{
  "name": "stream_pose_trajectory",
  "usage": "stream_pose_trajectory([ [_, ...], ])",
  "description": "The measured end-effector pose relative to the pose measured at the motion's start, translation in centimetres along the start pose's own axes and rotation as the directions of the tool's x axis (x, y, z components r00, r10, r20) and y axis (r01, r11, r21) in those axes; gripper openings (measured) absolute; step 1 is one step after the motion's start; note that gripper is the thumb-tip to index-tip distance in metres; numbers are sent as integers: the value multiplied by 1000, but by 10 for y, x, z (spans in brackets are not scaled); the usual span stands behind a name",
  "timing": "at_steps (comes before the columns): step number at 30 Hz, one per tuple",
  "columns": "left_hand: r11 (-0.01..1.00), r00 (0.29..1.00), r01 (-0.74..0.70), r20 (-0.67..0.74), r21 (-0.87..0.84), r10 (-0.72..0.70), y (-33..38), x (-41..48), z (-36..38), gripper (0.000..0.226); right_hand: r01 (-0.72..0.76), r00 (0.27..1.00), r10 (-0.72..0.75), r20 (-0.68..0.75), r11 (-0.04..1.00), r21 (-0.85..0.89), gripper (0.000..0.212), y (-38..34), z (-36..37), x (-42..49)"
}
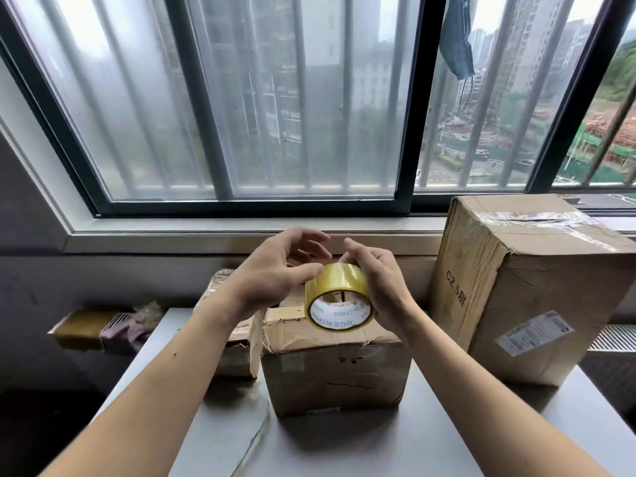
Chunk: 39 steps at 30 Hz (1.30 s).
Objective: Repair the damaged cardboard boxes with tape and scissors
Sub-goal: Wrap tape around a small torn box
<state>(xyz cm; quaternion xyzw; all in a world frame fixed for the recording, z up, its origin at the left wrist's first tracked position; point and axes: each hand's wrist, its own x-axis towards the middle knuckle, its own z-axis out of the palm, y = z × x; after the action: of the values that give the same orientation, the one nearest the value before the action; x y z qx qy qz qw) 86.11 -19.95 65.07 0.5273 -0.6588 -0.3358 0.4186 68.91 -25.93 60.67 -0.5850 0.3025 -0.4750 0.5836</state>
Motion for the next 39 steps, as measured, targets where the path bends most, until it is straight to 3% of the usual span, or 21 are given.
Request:
stream_pose_trajectory([
  [3,999,997,45,-59,-26,-46,-1,-3,6,19,10,995,-14,-103,999,-37,50,2,4,0],
  [5,997,986,79,-152,26,-75,0,-3,12,23,68,979,-92,-185,989,-130,57,6,9,2],
  [8,968,975,16,-219,250,40,-1,-3,24,41,120,948,-190,-256,957,-265,60,13,14,6],
  [11,930,919,-72,-339,362,203,-3,-2,32,19,98,952,-170,-256,958,-271,56,17,19,9],
  [14,892,879,-76,-391,446,271,-5,0,35,8,90,956,-164,-243,953,-288,53,20,23,11],
  [20,905,897,135,-437,404,62,-7,1,34,13,124,938,-242,-247,902,-413,56,20,23,9],
  [22,953,882,207,-464,222,-84,-6,3,29,15,148,932,-267,-246,898,-415,57,18,21,9],
  [24,963,879,261,-397,-63,-264,-3,4,23,11,135,945,-216,-244,940,-313,58,19,15,10],
  [26,952,924,228,-261,-205,-278,-1,3,15,10,40,974,-63,-217,993,-112,59,17,10,12],
  [28,976,981,116,-135,-185,-142,2,1,11,26,-84,986,89,-143,995,45,51,14,8,12],
  [31,985,995,-40,-92,-170,25,6,-1,9,28,-243,968,251,-20,953,182,39,6,10,10],
  [33,983,998,-39,-63,-177,28,5,-1,6,17,-282,959,285,16,937,208,36,7,9,11],
  [36,924,990,84,136,-374,-35,2,-1,-9,19,-375,927,368,69,904,206,38,13,1,12],
  [37,928,981,87,191,-362,-18,3,-2,-12,20,-413,910,399,109,884,219,39,16,-2,12],
  [39,992,983,-18,181,-124,41,3,-2,-12,30,-483,873,446,199,849,216,41,19,-5,12],
])
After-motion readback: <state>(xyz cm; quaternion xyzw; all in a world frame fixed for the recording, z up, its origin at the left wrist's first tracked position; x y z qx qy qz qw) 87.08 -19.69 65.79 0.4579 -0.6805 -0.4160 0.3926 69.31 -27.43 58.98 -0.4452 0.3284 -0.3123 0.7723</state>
